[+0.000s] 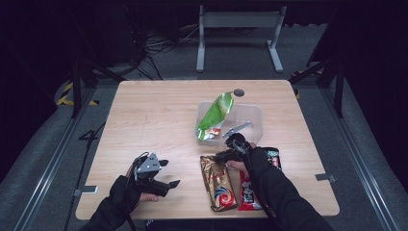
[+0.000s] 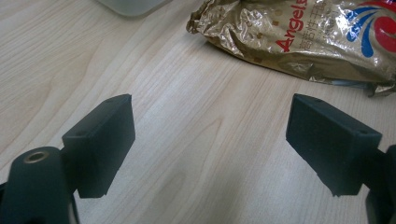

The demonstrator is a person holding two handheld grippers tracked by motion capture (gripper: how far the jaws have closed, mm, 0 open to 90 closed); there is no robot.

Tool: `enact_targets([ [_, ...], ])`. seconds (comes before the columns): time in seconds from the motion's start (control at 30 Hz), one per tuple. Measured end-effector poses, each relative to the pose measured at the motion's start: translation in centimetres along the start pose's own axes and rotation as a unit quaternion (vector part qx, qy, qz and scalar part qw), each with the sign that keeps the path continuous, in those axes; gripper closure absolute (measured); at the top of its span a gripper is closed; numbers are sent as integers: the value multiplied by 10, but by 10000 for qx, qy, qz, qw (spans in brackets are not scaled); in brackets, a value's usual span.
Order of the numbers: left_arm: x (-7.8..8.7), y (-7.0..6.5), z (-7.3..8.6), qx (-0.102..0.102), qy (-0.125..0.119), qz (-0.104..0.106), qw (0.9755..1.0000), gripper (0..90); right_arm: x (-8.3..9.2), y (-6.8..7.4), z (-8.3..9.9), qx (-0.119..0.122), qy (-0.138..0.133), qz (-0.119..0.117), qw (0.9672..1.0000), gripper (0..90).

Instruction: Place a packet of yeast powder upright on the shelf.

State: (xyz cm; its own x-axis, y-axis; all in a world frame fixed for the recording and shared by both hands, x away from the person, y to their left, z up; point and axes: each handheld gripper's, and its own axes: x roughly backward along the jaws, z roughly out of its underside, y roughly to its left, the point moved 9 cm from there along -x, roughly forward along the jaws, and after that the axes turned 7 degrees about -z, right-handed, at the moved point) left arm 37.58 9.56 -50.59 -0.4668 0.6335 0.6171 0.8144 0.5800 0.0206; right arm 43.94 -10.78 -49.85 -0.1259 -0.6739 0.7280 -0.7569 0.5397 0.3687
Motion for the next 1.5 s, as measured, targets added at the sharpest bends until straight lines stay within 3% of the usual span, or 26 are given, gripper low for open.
enact_targets([
  [0.3,6,7,-3,126,-163,-63,9998,159,37,18,-11,467,-621,23,9970,867],
  [0.57,10,10,-5,193,-233,-115,9995,158,76,41,-27,855,-1330,56,9874,885],
  [0.6,10,10,-5,193,-233,-115,9995,158,76,41,-27,855,-1330,56,9874,885],
  [0.63,12,12,-5,206,-269,-147,9993,158,84,44,-31,918,-1471,93,9848,887],
  [0.67,12,12,-5,206,-269,-147,9993,158,84,44,-31,918,-1471,93,9848,887],
  [0.77,14,15,-5,257,-308,-168,9991,158,101,49,-39,1008,-1805,122,9783,890],
  [0.8,14,15,-5,257,-308,-168,9991,158,101,49,-39,1008,-1805,122,9783,890],
  [1.0,16,16,-5,297,-339,-168,9988,158,126,53,-52,1133,-2261,262,9671,892],
  [1.03,16,17,-5,286,-338,-186,9988,158,134,53,-57,1147,-2423,356,9627,893],
  [1.07,16,16,-6,298,-356,-179,9988,158,134,53,-57,1147,-2423,356,9627,893],
  [1.13,17,16,-7,269,-374,-178,9988,157,143,50,-63,1130,-2602,466,9578,893],
  [1.17,17,15,-7,276,-374,-176,9988,158,149,49,-70,1129,-2737,575,9534,894],
  [1.2,17,15,-7,276,-374,-176,9988,158,149,49,-70,1129,-2737,575,9534,894],
  [1.23,18,15,-7,283,-382,-171,9987,158,151,47,-73,1136,-2798,671,9509,894],
  [1.37,18,15,-7,284,-379,-151,9988,158,160,36,-89,987,-3147,1001,9387,895],
  [1.5,18,15,-7,256,-400,-147,9988,158,165,25,-103,847,-3415,1185,9285,894],
])
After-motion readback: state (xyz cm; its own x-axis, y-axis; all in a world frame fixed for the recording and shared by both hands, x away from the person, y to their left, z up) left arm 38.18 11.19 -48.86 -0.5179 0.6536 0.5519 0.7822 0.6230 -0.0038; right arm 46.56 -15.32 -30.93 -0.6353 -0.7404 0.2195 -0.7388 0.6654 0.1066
